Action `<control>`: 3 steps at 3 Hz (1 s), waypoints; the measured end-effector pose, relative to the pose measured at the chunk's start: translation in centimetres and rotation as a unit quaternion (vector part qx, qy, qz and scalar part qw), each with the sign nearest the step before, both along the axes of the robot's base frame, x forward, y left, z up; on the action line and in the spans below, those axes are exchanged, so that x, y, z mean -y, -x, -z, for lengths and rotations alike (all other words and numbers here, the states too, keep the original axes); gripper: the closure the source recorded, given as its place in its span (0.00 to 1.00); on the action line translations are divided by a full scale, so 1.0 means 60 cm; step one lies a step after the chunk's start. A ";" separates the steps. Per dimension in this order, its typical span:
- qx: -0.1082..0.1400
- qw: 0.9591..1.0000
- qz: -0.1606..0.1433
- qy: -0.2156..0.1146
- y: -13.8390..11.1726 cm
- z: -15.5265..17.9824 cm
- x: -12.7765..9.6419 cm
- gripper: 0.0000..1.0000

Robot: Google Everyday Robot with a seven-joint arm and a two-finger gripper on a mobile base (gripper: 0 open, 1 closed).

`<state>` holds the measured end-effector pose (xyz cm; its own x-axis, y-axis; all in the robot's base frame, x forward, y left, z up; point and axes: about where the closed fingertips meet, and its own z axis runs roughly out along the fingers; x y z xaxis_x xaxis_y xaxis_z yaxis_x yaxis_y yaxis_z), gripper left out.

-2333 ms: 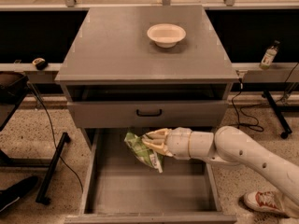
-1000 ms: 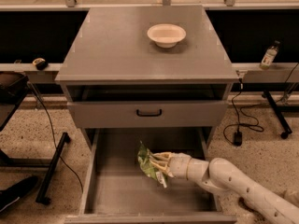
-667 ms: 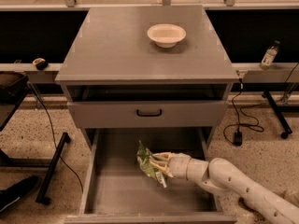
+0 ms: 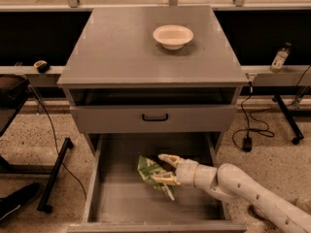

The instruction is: Place green jalapeno chip bag into middle drawer

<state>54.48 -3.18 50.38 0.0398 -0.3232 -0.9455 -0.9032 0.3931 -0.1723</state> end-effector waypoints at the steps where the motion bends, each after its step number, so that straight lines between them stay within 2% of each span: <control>1: 0.011 1.000 0.002 0.027 0.018 -0.012 0.033 0.00; 2: 0.039 0.997 -0.010 0.072 0.052 -0.035 0.075 0.00; 3: 0.066 0.995 0.016 0.072 0.080 -0.057 0.124 0.00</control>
Offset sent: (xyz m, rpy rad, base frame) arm -0.0552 -0.0831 0.0404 -0.2658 -0.1541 0.0397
